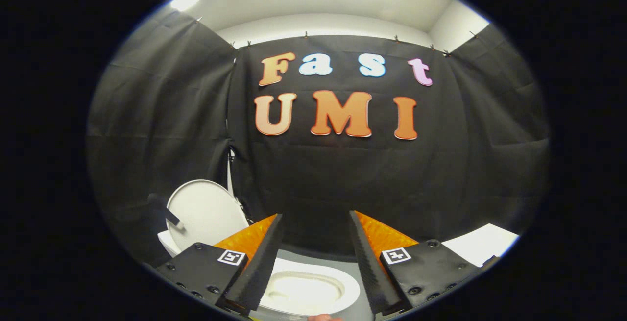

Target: Open the toilet lid.

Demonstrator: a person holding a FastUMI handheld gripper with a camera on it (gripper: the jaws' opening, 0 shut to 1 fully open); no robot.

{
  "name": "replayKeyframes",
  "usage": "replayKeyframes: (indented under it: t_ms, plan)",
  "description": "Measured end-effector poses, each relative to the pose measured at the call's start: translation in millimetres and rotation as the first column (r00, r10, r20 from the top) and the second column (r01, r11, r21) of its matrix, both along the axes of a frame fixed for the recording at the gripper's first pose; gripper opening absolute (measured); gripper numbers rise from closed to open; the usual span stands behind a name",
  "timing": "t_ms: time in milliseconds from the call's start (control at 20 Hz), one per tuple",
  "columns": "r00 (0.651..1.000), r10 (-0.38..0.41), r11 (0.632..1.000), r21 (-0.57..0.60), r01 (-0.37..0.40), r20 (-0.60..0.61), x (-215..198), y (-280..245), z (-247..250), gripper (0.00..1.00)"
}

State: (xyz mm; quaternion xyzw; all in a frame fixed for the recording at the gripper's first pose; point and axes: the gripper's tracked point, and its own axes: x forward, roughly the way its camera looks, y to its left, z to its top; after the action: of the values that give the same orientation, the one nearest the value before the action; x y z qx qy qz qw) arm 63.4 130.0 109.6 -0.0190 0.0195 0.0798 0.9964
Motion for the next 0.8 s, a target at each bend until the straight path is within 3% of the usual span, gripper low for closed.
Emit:
replayKeyframes:
  t_ms: [350, 650, 800]
  plan:
    - [0.988, -0.154, 0.988, 0.031, 0.153, 0.028, -24, -122, -39, 0.86]
    - [0.986, -0.163, 0.987, -0.009, 0.163, 0.022, -37, -145, -76, 0.86]
    - [0.976, -0.209, 0.978, 0.005, 0.209, 0.066, -44, -157, -80, 0.86]
